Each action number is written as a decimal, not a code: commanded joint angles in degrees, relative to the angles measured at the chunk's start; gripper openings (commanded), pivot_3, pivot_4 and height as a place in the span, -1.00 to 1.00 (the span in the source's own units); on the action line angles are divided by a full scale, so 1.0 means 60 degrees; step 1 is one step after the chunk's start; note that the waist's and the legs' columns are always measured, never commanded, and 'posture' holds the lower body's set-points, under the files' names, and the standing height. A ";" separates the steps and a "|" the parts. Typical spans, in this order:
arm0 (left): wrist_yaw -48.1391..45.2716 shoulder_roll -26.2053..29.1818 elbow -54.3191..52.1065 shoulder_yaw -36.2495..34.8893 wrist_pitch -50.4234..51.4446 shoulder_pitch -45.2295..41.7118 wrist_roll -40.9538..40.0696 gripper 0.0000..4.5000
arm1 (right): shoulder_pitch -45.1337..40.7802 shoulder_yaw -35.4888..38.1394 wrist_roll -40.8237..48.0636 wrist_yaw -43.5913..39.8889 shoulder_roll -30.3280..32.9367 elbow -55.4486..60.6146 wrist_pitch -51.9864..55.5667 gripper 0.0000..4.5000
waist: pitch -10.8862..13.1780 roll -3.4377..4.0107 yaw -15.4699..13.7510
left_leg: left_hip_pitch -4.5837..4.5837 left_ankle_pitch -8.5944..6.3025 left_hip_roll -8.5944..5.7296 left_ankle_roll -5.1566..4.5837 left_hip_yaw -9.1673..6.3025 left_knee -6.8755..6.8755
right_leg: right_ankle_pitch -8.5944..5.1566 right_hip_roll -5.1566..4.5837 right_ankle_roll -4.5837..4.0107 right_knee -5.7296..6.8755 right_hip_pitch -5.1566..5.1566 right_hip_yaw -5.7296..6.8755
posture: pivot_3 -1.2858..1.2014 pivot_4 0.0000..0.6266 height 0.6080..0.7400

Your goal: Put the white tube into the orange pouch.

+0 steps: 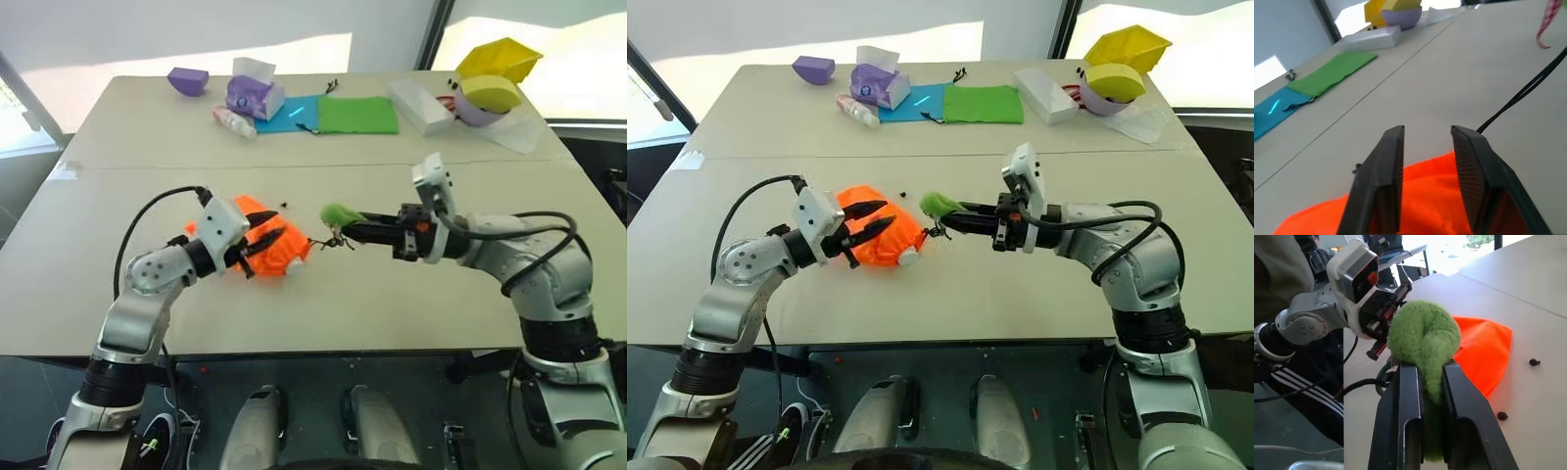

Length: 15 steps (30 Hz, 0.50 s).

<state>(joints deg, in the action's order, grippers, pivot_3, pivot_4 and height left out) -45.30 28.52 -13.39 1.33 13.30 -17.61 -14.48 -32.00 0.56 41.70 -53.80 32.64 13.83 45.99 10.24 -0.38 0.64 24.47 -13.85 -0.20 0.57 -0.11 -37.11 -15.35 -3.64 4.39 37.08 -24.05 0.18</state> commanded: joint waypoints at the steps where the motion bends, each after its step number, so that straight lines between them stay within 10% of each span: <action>1: -0.0103 0.0089 -0.0057 -0.0267 -0.0340 -0.0129 -0.0223 0.50 | -0.0211 0.0161 -0.0319 0.0175 -0.0019 -0.0004 -0.0576 -1.00 | 0.0000 0.0000 -0.0003 | 0.0000 0.0000 -0.0001 0.0000 0.0001 0.0000 | 0.0000 0.0000 0.0000 0.0000 0.0000 0.0000 | 0.03 -0.52 1.00; 15: 0.0752 -0.1933 0.2956 0.2089 -0.1815 -0.2027 0.1899 0.70 | -0.0813 0.0909 0.0885 0.0177 -0.0335 -0.0192 -0.0285 -1.00 | 0.0002 -0.0003 -0.0202 | -0.0011 0.0005 -0.0012 -0.0010 0.0002 -0.0044 | 0.0020 0.0024 0.0040 0.0008 0.0037 0.0010 | 0.03 -0.52 1.00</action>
<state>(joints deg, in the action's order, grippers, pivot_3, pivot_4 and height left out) -41.48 17.64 4.28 12.66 4.14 -29.31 -4.21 -36.39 4.21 44.87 -52.51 30.30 10.85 43.97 10.25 -0.40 -0.57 24.40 -13.82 -0.28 0.51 -0.09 -37.35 -15.23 -3.49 4.63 37.13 -23.84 0.24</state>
